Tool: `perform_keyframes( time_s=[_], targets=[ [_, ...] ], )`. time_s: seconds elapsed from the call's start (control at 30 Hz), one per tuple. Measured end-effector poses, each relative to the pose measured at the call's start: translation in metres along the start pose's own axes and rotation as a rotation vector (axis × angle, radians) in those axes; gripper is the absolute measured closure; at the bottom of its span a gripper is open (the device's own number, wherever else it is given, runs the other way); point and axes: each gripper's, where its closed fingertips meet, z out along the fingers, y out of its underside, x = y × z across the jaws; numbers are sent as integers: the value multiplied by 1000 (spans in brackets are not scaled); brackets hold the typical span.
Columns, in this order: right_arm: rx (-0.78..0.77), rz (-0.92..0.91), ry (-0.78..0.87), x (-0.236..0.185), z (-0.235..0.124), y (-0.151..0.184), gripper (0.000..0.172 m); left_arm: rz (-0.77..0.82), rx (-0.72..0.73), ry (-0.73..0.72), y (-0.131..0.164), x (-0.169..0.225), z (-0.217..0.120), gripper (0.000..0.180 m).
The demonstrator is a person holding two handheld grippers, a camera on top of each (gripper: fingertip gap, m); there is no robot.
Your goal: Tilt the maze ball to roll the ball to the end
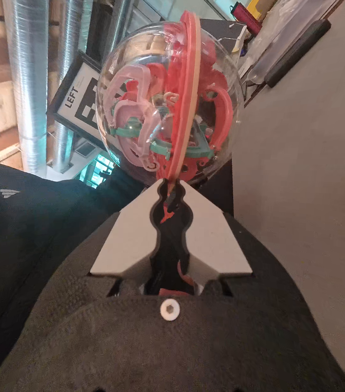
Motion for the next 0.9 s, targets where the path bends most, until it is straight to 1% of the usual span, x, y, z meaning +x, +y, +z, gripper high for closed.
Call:
perform_keyframes(
  time_s=[0.07, 0.13, 0.23, 0.3, 0.4, 0.5, 0.57, 0.7, 0.87, 0.9],
  targets=[
    [24, -14, -42, 1, 15, -7, 167, 72, -12, -23, -20, 11, -4, 173],
    [46, -46, -67, 6, 30, -21, 167, 178, -37, -73, -44, 27, -7, 173],
    [80, -121, -179, 0, 60, -43, 167, 362, -91, -138, -83, 61, -5, 173],
    [98, -164, -276, -12, 83, -55, 167, 473, -131, -192, -108, 85, 2, 173],
    [104, -234, -411, -39, 116, -67, 169, 643, -226, -264, -133, 121, 18, 173],
    [155, -302, -486, -65, 131, -92, 172, 771, -260, -290, -154, 159, 32, 173],
    [171, -358, -495, -78, 132, -111, 172, 855, -271, -313, -162, 182, 36, 173],
    [152, -496, -473, -101, 127, -137, 172, 939, -246, -310, -171, 220, 41, 173],
    [112, -635, -355, -115, 124, -153, 171, 1029, -248, -315, -166, 251, 44, 173],
    [108, -658, -336, -118, 124, -154, 167, 1051, -252, -316, -163, 258, 46, 173]
  ],
)
